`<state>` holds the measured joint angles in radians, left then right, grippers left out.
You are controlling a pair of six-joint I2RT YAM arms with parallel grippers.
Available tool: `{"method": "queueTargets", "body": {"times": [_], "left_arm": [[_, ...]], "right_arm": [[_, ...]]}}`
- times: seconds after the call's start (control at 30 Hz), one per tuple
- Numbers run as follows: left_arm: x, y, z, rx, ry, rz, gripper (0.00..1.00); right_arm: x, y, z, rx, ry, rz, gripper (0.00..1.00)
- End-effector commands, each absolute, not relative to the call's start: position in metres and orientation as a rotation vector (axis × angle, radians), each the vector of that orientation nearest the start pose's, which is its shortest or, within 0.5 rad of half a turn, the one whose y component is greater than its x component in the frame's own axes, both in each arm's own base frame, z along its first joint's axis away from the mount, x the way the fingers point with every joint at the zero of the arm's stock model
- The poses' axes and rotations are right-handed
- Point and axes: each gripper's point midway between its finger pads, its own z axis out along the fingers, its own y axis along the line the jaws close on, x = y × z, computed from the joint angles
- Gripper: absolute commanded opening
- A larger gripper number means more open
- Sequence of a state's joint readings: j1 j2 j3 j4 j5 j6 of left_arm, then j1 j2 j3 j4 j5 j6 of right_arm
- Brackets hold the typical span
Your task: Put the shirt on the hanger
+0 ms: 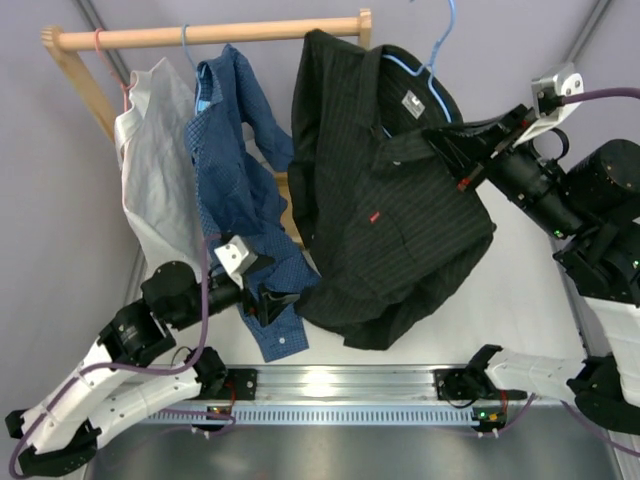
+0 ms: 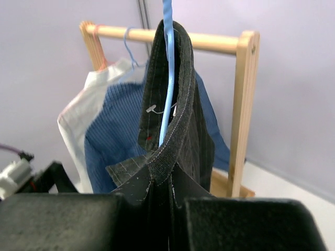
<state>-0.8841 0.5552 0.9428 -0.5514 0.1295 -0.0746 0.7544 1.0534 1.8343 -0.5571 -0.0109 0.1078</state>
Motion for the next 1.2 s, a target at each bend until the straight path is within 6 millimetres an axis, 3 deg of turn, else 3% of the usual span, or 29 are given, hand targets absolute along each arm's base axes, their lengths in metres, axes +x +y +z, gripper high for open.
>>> {"method": "queueTargets", "body": {"times": [0.0, 0.1, 0.13, 0.2, 0.3, 0.33, 0.5, 0.57, 0.6, 0.63, 0.67, 0.7, 0.77, 0.8, 0.83, 0.87, 0.9, 0.93, 0.97, 1.03, 1.17], "left_arm": [[0.134, -0.183, 0.35, 0.703, 1.465, -0.774, 0.96], [0.134, -0.172, 0.357, 0.661, 1.438, -0.755, 0.96], [0.134, -0.171, 0.357, 0.658, 1.434, -0.75, 0.96], [0.137, -0.17, 0.353, 0.658, 1.442, -0.732, 0.96], [0.142, -0.164, 0.35, 0.632, 1.453, -0.704, 0.96], [0.142, -0.162, 0.35, 0.624, 1.452, -0.704, 0.96], [0.148, -0.148, 0.353, 0.554, 1.439, -0.666, 0.96], [0.152, -0.141, 0.355, 0.516, 1.436, -0.642, 0.96], [0.152, -0.138, 0.359, 0.498, 1.424, -0.637, 0.96], [0.153, -0.136, 0.359, 0.489, 1.417, -0.633, 0.96], [0.156, -0.132, 0.361, 0.47, 1.408, -0.615, 0.96], [0.156, -0.132, 0.364, 0.469, 1.394, -0.617, 0.96], [0.156, -0.133, 0.362, 0.484, 1.388, -0.622, 0.96], [0.156, -0.135, 0.361, 0.487, 1.391, -0.629, 0.96], [0.157, -0.136, 0.358, 0.491, 1.399, -0.631, 0.96], [0.159, -0.136, 0.354, 0.491, 1.41, -0.628, 0.96], [0.158, -0.137, 0.353, 0.495, 1.411, -0.634, 0.96], [0.158, -0.136, 0.353, 0.492, 1.409, -0.635, 0.96], [0.157, -0.136, 0.352, 0.493, 1.409, -0.636, 0.96], [0.157, -0.135, 0.351, 0.489, 1.408, -0.633, 0.96], [0.155, -0.127, 0.35, 0.448, 1.393, -0.616, 0.96]], "right_arm": [[0.18, 0.186, 0.65, -0.369, 1.041, 0.822, 0.0], [0.197, 0.192, 0.645, -0.348, 1.034, 0.78, 0.0], [0.205, 0.198, 0.635, -0.359, 1.047, 0.767, 0.0], [0.208, 0.202, 0.63, -0.364, 1.045, 0.771, 0.0], [0.208, 0.217, 0.606, -0.401, 1.063, 0.82, 0.0], [0.215, 0.227, 0.585, -0.405, 1.088, 0.831, 0.0], [0.226, 0.234, 0.536, -0.319, 1.162, 0.852, 0.0], [0.235, 0.249, 0.509, -0.291, 1.235, 0.86, 0.0], [0.248, 0.243, 0.501, -0.204, 1.281, 0.805, 0.0], [0.248, 0.249, 0.498, -0.153, 1.315, 0.813, 0.0], [0.259, 0.258, 0.482, -0.128, 1.381, 0.767, 0.0], [0.267, 0.252, 0.476, -0.064, 1.42, 0.692, 0.0], [0.263, 0.262, 0.486, -0.031, 1.424, 0.667, 0.0], [0.272, 0.267, 0.478, 0.0, 1.459, 0.602, 0.0], [0.271, 0.269, 0.492, 0.032, 1.446, 0.617, 0.0], [0.274, 0.27, 0.493, 0.047, 1.457, 0.603, 0.0], [0.283, 0.281, 0.479, 0.029, 1.503, 0.549, 0.0], [0.285, 0.28, 0.498, 0.063, 1.493, 0.556, 0.0], [0.295, 0.294, 0.486, 0.046, 1.525, 0.515, 0.0], [0.298, 0.298, 0.499, 0.061, 1.508, 0.497, 0.0], [0.312, 0.31, 0.5, 0.09, 1.505, 0.447, 0.0]]}}
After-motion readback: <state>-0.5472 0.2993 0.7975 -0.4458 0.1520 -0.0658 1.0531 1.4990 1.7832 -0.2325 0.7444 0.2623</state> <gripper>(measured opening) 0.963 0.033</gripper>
